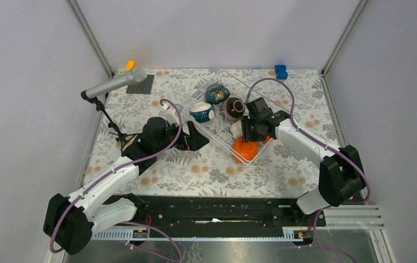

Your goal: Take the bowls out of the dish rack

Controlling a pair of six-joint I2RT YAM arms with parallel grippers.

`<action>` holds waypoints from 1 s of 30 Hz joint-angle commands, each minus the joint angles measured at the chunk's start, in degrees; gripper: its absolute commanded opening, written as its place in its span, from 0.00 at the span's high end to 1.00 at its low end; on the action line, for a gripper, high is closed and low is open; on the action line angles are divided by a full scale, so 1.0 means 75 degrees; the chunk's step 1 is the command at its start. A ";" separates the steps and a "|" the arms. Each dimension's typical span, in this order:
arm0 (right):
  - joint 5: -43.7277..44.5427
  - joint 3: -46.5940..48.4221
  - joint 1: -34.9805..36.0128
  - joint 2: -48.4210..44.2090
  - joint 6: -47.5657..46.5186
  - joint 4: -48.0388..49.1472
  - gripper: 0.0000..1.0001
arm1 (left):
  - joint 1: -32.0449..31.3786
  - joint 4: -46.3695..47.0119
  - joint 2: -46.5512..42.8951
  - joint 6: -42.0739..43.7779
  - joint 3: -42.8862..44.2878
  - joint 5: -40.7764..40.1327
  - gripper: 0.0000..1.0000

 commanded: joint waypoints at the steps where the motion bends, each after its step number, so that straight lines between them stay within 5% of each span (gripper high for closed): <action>1: 0.0416 0.0192 0.0050 -0.0338 -0.0086 -0.0432 0.53 | -0.0026 -0.0057 -0.0190 0.0174 0.0369 -0.0256 0.01; 11: 0.0769 0.0000 0.0044 -0.0018 -0.0157 -0.0596 0.59 | -0.0027 -0.0202 -0.0228 0.0210 0.0428 -0.0375 0.01; 22: -0.0453 0.0273 0.0040 0.0705 0.0291 0.0565 0.83 | -0.0027 -0.0377 -0.0193 0.0189 0.0441 -0.0680 0.01; 30: -0.0304 0.0614 -0.0048 0.0677 0.0613 0.0890 0.84 | -0.0027 -0.0585 -0.0261 0.0243 0.0496 -0.0928 0.01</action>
